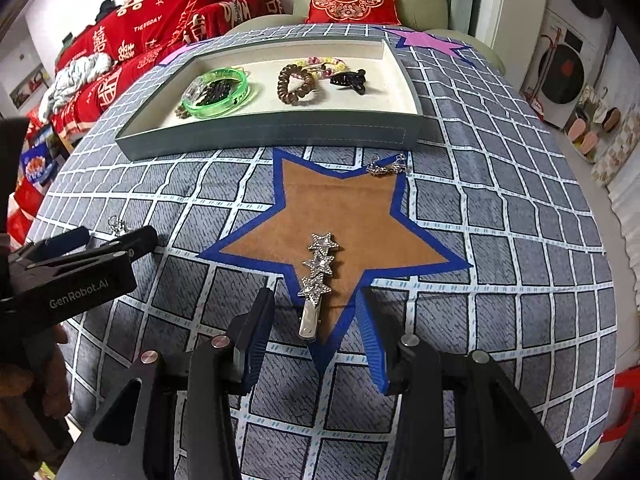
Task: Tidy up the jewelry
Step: 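Carry the chain and star clip into the tray and open both tools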
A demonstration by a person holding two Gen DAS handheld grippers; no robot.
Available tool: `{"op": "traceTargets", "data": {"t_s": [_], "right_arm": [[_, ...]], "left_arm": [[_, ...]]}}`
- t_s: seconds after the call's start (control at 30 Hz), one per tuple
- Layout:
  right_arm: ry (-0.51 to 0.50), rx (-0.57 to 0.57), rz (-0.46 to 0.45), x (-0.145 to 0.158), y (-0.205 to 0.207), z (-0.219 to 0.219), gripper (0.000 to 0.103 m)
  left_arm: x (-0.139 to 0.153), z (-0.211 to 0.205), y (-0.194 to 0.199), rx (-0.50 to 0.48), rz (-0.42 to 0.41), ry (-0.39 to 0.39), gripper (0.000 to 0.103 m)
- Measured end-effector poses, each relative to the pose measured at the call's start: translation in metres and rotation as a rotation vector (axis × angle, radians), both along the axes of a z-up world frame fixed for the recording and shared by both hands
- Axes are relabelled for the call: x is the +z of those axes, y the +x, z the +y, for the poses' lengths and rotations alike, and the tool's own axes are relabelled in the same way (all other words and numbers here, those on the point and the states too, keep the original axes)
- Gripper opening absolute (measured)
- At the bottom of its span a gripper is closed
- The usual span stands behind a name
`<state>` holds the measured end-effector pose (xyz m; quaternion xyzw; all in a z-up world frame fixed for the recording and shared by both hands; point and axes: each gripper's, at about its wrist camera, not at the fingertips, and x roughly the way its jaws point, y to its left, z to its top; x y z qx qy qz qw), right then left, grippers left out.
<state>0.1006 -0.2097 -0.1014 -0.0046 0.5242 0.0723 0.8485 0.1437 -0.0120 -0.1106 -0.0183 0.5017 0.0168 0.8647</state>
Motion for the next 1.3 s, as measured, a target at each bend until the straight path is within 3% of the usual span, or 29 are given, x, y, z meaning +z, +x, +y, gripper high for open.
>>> {"op": "traceTargets", "data": {"t_s": [0.07, 0.17, 0.2, 0.23, 0.43, 1.3], "right_arm": [[-0.004, 0.003, 0.000, 0.000, 0.000, 0.001, 0.043], [-0.011, 0.005, -0.001, 0.000, 0.000, 0.002, 0.022], [-0.011, 0.004, -0.001, 0.001, -0.001, 0.002, 0.016], [-0.006, 0.003, -0.002, 0.000, -0.001, 0.001, 0.011], [0.019, -0.007, -0.023, 0.003, -0.004, -0.003, 0.011], [0.171, -0.014, -0.101, 0.068, 0.025, -0.018, 0.011]], "left_arm": [[0.006, -0.004, -0.005, -0.033, -0.014, 0.005, 0.070], [0.012, -0.009, -0.013, -0.065, -0.033, 0.011, 0.036], [0.013, -0.009, -0.015, -0.074, -0.037, 0.007, 0.020], [0.015, -0.008, -0.017, -0.083, -0.040, 0.002, 0.020], [0.022, 0.007, -0.033, -0.096, -0.058, -0.098, 0.020], [0.092, 0.013, -0.006, -0.160, -0.171, -0.112, 0.020]]}}
